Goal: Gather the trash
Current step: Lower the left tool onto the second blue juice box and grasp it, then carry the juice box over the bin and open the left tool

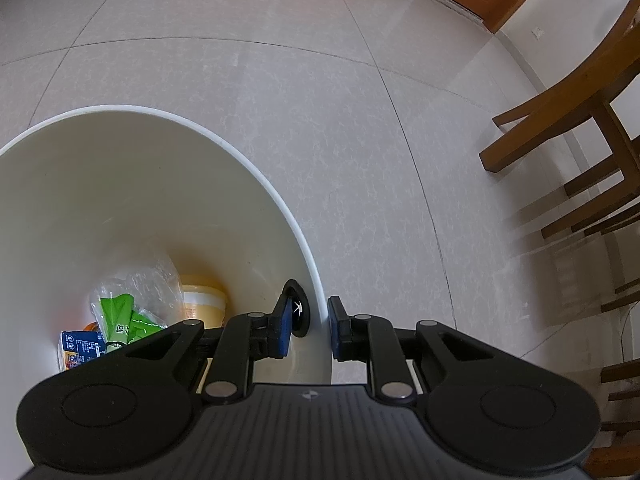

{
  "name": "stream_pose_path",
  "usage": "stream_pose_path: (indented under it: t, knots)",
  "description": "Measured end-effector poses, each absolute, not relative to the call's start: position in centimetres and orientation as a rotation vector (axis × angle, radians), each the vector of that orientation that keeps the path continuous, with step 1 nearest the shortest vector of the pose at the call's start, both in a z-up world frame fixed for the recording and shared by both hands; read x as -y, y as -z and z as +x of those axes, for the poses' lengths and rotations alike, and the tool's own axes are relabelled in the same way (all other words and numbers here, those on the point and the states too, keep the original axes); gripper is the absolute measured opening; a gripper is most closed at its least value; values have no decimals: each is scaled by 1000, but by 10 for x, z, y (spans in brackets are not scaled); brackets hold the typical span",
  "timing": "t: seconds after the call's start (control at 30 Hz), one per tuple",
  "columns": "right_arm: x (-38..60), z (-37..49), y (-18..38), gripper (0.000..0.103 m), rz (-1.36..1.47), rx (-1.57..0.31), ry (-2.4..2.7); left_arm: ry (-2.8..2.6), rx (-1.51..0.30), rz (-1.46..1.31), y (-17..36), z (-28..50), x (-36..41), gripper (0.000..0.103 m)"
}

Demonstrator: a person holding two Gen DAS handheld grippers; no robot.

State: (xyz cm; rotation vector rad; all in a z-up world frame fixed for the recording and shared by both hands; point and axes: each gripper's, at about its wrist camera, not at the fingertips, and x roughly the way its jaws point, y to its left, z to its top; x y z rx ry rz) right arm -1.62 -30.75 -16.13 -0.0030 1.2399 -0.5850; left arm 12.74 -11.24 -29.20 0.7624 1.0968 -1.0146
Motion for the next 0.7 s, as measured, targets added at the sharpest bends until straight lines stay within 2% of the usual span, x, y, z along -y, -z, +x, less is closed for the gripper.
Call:
stream_pose_path:
  t: [0.43,0.7]
  knots:
    - [310,-18,161,22,29,-1236,597,1145,-1005,796,182,91,109,54]
    - [313,-18,160,22,57,-1234,602,1308,-872,700,58,61,124,54]
